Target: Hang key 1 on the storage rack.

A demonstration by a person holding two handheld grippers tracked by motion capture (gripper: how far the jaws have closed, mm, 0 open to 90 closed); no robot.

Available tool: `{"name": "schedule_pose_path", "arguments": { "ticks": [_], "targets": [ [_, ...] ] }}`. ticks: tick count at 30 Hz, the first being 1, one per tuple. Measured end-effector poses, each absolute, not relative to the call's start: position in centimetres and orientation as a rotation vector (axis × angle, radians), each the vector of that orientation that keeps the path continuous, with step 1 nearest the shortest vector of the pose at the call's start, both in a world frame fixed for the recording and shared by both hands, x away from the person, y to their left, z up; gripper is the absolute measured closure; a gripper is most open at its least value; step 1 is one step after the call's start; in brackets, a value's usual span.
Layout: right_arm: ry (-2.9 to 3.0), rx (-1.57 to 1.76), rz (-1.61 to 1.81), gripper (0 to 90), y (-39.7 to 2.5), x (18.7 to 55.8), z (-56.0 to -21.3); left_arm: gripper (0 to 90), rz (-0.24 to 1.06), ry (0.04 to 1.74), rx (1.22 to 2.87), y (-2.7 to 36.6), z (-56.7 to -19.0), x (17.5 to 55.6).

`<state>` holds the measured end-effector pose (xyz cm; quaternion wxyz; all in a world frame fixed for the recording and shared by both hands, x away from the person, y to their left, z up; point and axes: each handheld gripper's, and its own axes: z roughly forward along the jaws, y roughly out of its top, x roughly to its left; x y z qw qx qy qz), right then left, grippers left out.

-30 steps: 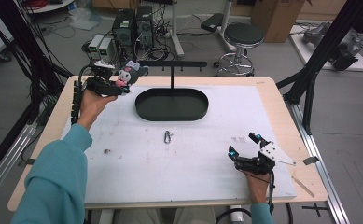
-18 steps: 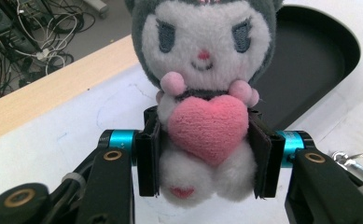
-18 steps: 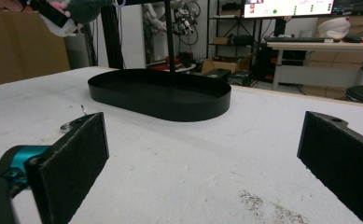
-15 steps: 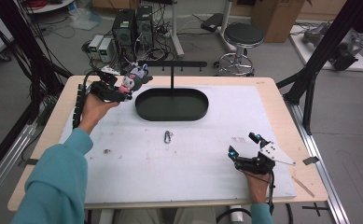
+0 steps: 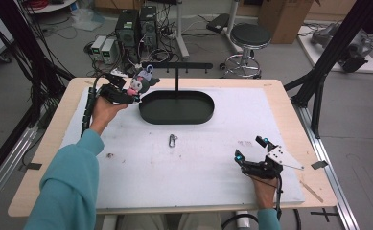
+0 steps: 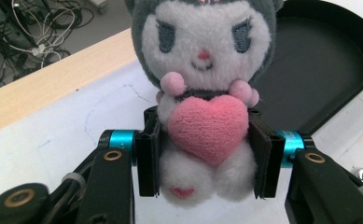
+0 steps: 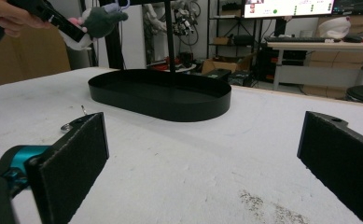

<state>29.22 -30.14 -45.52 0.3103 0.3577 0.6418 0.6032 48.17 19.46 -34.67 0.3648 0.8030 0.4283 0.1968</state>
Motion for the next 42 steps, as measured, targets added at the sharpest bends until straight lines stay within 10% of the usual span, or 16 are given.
{"name": "schedule_pose_path", "arguments": {
  "ticks": [21,26,28,31,42],
  "targets": [
    [1.694,0.945,1.592,1.2,-30.1,29.2,-45.5,49.1,0.504,1.128,2.047,19.5,-36.1,49.4],
    [1.694,0.946,1.592,1.2,-30.1,29.2,-45.5,36.5,0.514,1.087,2.042,20.0,-35.8,49.1],
    [1.694,0.945,1.592,1.2,-30.1,29.2,-45.5,13.0,0.510,1.109,2.021,20.1,-35.7,49.0],
    [1.697,0.953,1.594,1.2,-30.1,29.1,-45.5,1.8,0.521,1.100,1.977,20.4,-35.5,48.5],
    [1.699,0.950,1.590,1.2,-30.1,29.1,-45.5,1.7,0.561,0.916,1.773,22.9,-33.2,43.6]
  ]
}}
